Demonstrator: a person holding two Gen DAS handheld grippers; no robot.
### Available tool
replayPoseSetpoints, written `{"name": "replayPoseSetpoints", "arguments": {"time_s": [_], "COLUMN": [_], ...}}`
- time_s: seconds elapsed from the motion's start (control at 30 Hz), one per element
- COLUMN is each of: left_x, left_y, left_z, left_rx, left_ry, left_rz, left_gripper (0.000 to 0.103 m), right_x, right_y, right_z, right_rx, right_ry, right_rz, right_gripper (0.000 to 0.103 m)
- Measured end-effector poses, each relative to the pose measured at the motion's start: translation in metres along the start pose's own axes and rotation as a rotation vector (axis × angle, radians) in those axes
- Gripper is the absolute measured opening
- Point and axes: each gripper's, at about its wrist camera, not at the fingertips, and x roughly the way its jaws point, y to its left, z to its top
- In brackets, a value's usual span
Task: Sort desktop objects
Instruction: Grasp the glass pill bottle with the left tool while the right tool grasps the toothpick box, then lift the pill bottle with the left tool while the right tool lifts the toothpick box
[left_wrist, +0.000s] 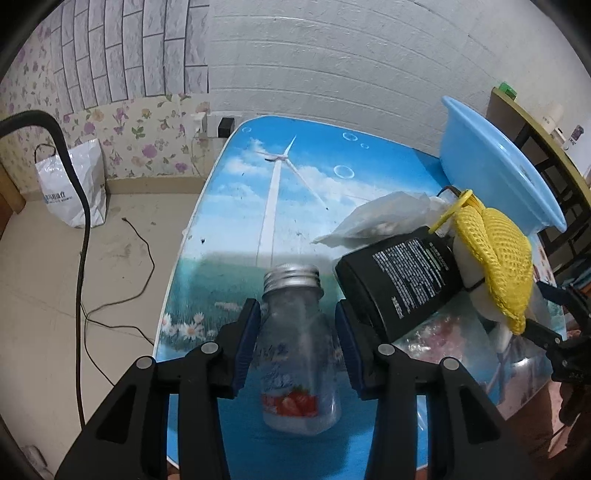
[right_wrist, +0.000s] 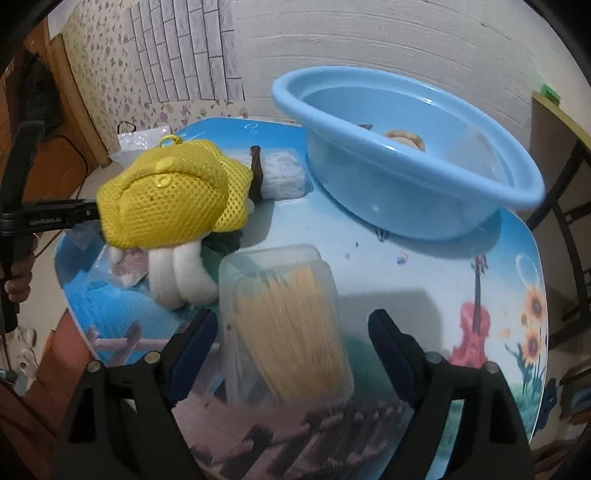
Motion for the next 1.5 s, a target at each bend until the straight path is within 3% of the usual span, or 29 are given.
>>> {"name": "replayPoseSetpoints", "arguments": {"time_s": [0.1,0.13,0.17,0.2,0.93,1.5], "left_x": [0.002,0.002,0.002,0.002,-0.017,-0.012], "left_y": [-0.001,-0.002,-0.002,-0.002,-0.013,-0.024], "left_z": [0.002,0.003,0.003,0.003,-0.028,-0.030], "left_rx": [0.010,0.015,0.017,0.017,0.053,0.119], "left_ry": [-0.010,-0.011,-0.012,-0.013,0.004,-0.037], "left_rz": [0.017,0.019,0.015,0.009,0.029,0.096], "left_gripper": [0.042,0.042,0.040,0.038,0.035,0.038], "right_x": [0.006,0.007,0.008,0.008,-0.032,-0.025], "right_y": [0.000,-0.001,-0.003,-0.004,-0.058,-0.045], "right_z": [0.007,0.009,0.010,0.011,-0.040,-0.032], "right_rx": [-0.002,0.006,0.016,0.027,0.194,0.142], "right_ry": [-0.005,-0.011,-0.011,-0.009,0.032,0.025], "right_rz": [0.027,0.044,0.052,0.057,-0.097,-0.084], "right_gripper": [0.085,0.077,0.062,0.060,0.059,0.060]}}
